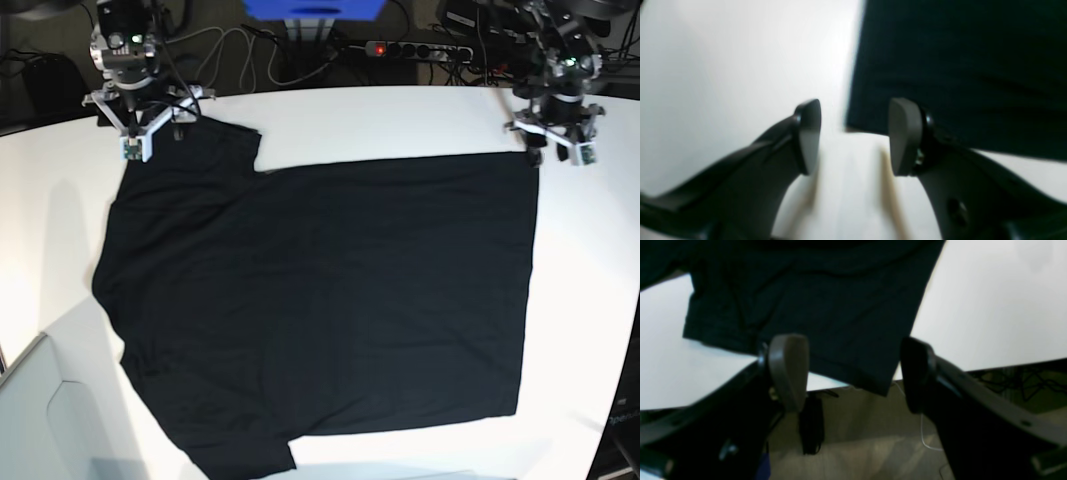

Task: Fold the T-shirt properly
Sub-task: 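Lower both grippers onto the shoulder corners of the black T-shirt, then close both grippers on the shirt's shoulder corners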

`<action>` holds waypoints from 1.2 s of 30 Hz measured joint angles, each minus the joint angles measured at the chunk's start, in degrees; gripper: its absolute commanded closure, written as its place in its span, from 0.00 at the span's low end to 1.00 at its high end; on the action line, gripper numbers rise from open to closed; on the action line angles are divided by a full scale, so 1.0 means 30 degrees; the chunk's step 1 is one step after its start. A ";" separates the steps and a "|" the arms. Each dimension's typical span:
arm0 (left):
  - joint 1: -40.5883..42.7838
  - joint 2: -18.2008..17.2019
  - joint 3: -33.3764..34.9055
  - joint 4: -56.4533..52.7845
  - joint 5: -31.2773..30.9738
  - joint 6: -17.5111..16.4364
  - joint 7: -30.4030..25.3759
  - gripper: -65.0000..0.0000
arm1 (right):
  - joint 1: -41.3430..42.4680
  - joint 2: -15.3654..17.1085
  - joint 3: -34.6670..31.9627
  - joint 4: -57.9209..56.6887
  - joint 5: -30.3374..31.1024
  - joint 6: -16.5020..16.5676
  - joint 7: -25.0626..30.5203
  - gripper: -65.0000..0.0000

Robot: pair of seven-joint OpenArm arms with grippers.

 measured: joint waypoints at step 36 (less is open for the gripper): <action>-0.2055 -0.0248 0.1115 -0.3876 -0.0423 -0.0087 -0.0903 1.00 | 0.0801 0.0517 0.0699 -0.2200 0.0058 0.1464 0.0109 0.29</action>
